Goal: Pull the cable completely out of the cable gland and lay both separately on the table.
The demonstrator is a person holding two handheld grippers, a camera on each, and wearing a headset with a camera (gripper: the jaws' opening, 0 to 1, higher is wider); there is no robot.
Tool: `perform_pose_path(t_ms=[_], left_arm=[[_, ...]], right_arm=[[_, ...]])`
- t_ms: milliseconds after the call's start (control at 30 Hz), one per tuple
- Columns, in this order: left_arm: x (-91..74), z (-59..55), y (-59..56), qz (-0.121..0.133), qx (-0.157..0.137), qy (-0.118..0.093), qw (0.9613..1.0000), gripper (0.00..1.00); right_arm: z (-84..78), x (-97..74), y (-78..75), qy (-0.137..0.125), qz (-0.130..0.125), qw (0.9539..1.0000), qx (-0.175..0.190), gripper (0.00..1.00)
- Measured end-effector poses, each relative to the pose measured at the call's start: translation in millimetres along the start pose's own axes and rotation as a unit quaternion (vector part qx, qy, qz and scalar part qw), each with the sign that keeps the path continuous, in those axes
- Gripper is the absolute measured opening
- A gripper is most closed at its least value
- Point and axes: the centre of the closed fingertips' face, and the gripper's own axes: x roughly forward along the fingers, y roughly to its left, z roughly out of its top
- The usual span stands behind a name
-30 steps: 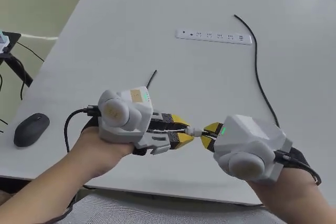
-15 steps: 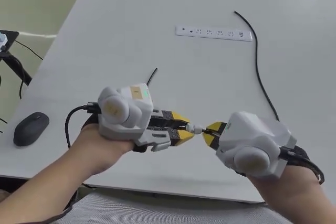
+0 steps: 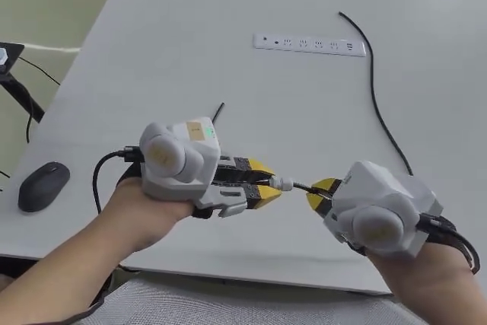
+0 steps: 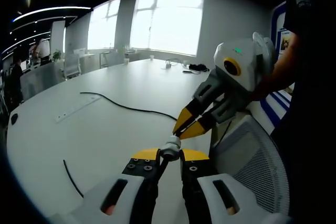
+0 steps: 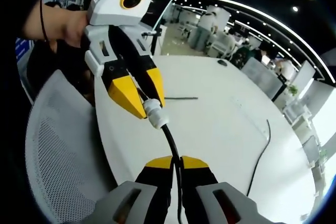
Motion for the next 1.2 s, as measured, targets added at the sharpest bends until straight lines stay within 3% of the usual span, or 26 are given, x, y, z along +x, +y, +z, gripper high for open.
perform_pose_path(t_ms=[367,467,600,800,1200], left_arm=[[0.9,1.2,-2.1,-0.004,0.002,-0.002,1.0,0.15],[0.9,1.9,-2.3,-0.004,0.001,-0.004,1.0,0.15],[2.5,1.7,-4.9,-0.004,0.003,-0.003,1.0,0.15],[6.7,0.6,-9.0,-0.007,0.007,0.0,1.0,0.15],[6.2,1.4,-7.7,-0.007,0.005,-0.001,1.0,0.15]], right_arm=[[-30.8,0.0,-14.7,0.016,-0.028,0.9969,0.072,0.0],[-40.2,-0.4,-20.2,0.017,-0.037,0.9921,0.119,0.0],[-55.2,3.2,-23.8,0.024,-0.04,0.9895,0.136,0.0],[-72.9,5.0,-23.8,0.03,-0.037,0.9767,0.209,0.0],[-70.3,0.1,-20.5,0.028,-0.033,0.9833,0.176,0.01]])
